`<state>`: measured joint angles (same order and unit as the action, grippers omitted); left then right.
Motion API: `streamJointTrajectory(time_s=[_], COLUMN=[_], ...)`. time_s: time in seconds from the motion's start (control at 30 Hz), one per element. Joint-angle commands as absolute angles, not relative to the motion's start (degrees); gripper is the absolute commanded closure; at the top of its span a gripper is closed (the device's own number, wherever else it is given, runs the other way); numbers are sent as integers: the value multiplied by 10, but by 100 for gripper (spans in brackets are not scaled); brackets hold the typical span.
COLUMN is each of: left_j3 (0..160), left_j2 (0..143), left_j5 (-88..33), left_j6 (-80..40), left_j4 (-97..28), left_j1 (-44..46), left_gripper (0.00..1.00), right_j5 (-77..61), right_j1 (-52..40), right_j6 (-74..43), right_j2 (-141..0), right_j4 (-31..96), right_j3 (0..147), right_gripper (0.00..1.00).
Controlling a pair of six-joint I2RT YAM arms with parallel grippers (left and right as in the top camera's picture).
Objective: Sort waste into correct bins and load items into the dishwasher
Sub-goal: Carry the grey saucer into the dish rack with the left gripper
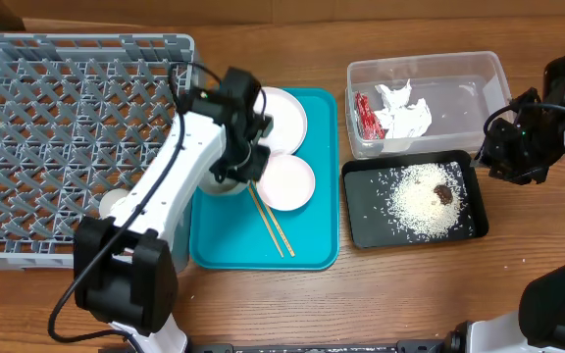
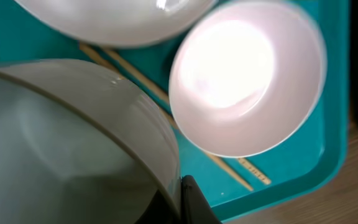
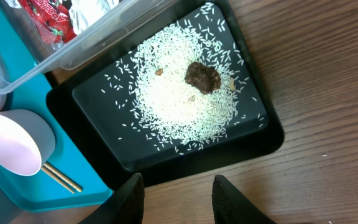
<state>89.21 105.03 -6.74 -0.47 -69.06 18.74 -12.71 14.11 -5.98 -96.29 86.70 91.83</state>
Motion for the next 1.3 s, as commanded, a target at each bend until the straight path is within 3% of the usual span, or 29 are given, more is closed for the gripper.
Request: streamJointTrajectory(time_s=[0.0,0.3,0.47,0.73,1.27], left_j3=[969,1023,1023,1021,1021], left_j2=[1033,973,972,1003,1143], left_j5=[-76,-187,-354,-516,-677], left_j6=[-8,27,133,228,341], left_j4=[-711,-716,-724,-726,-708], left_j1=[166,53,-41,-163,-244], left_gripper=[96,96,96,96,96], right_j5=[-131,-131,-131,-131,-131], right_j1=[140,140,140,140,140], right_j6=[-60,-60,-60,-60,-60], right_j2=[-951,-951,-951,-951,-951], right_j4=[866,865,864,864,865], right_j3=[923,923,923,923,922], right_gripper=[62,62,62,62,62])
